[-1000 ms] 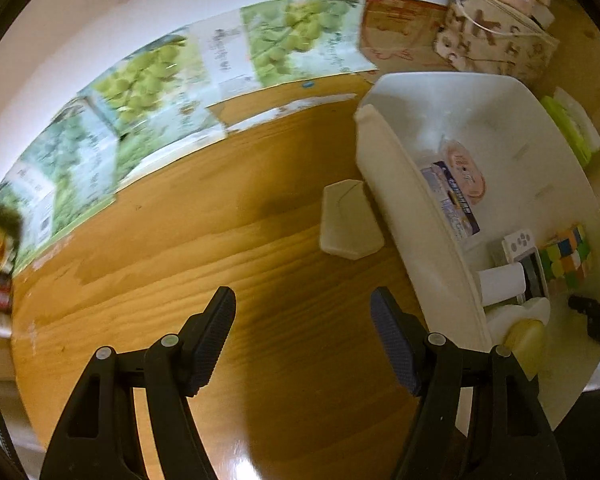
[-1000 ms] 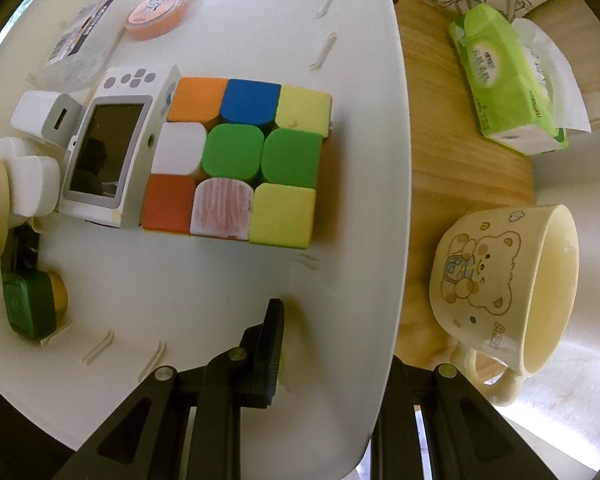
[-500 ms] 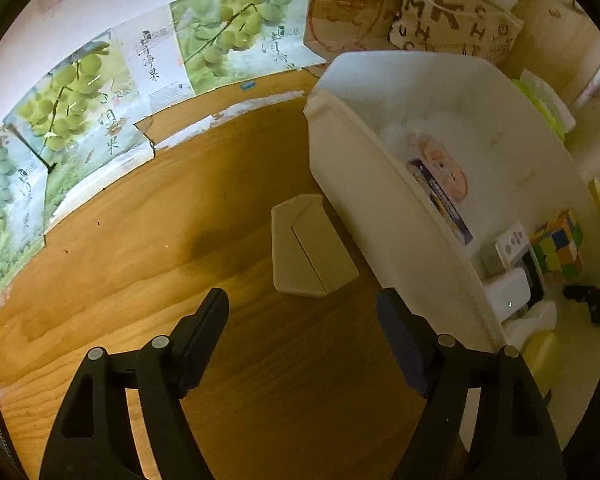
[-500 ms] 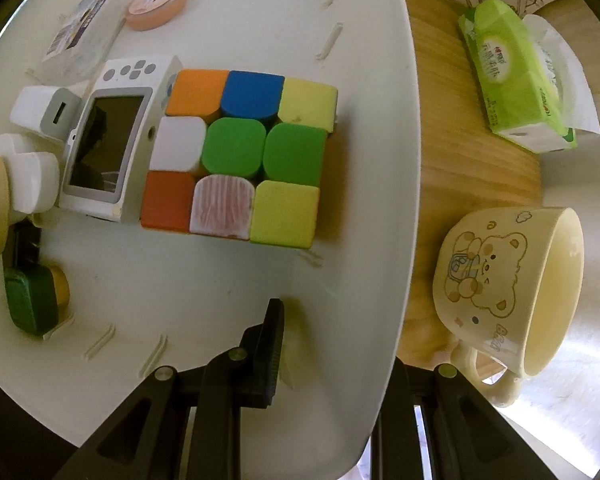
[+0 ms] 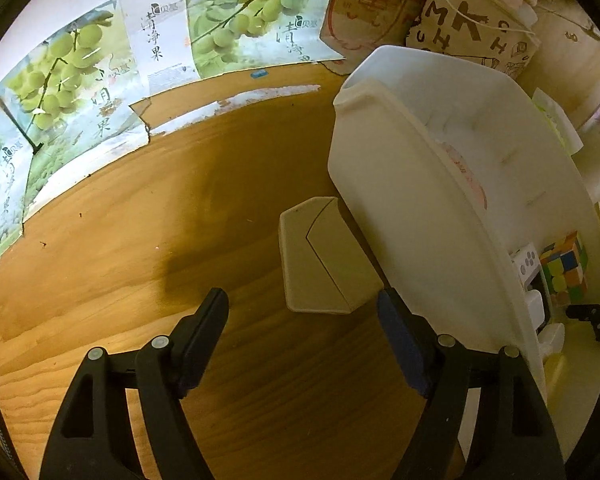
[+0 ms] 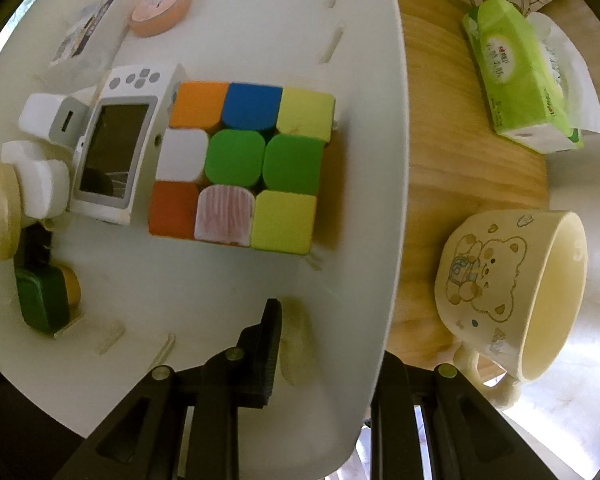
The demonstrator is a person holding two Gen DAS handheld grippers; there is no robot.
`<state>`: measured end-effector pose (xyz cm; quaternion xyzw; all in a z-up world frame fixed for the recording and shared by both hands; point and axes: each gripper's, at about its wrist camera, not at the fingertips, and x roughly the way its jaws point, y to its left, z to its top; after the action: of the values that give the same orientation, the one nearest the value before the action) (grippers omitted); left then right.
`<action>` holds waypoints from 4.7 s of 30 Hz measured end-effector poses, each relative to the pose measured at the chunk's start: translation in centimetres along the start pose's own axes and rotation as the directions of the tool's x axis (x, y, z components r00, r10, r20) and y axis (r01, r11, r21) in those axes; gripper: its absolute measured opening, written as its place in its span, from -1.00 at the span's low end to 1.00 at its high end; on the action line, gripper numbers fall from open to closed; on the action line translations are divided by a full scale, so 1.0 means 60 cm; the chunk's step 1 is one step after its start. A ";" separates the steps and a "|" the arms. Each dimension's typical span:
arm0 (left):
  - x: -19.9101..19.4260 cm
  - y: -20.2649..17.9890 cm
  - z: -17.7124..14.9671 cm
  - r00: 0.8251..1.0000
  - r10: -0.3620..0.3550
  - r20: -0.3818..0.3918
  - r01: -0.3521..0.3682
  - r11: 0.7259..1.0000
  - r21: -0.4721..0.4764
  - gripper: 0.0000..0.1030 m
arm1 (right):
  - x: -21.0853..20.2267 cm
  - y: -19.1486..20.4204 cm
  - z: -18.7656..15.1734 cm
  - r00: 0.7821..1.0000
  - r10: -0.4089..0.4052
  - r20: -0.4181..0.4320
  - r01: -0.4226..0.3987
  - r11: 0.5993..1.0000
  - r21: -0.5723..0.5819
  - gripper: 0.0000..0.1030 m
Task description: Organize rigid objects
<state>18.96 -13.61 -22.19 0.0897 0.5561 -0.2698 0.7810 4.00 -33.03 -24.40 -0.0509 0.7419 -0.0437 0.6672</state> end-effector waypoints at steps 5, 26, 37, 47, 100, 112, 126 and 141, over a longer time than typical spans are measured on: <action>0.004 0.005 0.001 1.000 -0.017 0.005 0.017 1.000 -0.014 0.54 | -0.010 -0.009 0.013 0.999 0.038 0.021 -0.038 0.999 0.013 -0.41; 0.005 0.035 0.005 0.985 -0.076 0.153 0.088 0.993 -0.079 0.54 | -0.102 -0.027 0.050 0.978 0.085 0.191 -0.091 0.996 0.021 0.04; 0.002 0.012 0.018 0.980 -0.044 0.193 0.023 0.993 0.112 0.54 | -0.159 -0.033 0.019 0.920 0.087 0.383 -0.105 0.994 0.025 0.21; 0.004 0.011 0.026 0.977 -0.050 0.208 0.003 0.976 0.219 0.53 | -0.181 -0.006 -0.001 0.904 0.124 0.410 -0.118 0.992 -0.040 0.22; -0.160 -0.212 -0.029 0.995 0.053 0.086 -0.059 0.996 0.074 0.32 | -0.206 0.060 -0.002 0.779 0.246 0.576 -0.251 0.965 -0.073 0.50; -0.177 -0.207 -0.030 0.995 0.086 0.059 -0.083 0.995 -0.064 0.66 | -0.203 0.038 -0.019 0.809 0.161 0.565 -0.267 0.957 0.109 0.57; -0.318 -0.047 -0.136 0.964 0.215 0.158 -0.165 0.945 -0.281 0.67 | -0.279 0.148 -0.058 0.745 0.096 0.660 -0.293 0.936 0.196 0.76; -0.405 0.039 -0.291 0.941 0.299 0.160 -0.185 0.848 -0.497 0.67 | -0.347 0.302 -0.120 0.684 0.141 0.716 -0.279 0.957 0.078 0.85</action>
<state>0.13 3.86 -6.63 -0.0665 0.4943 -0.0324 0.8661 -1.30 -12.30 -5.54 0.0824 0.4252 -0.0110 0.9013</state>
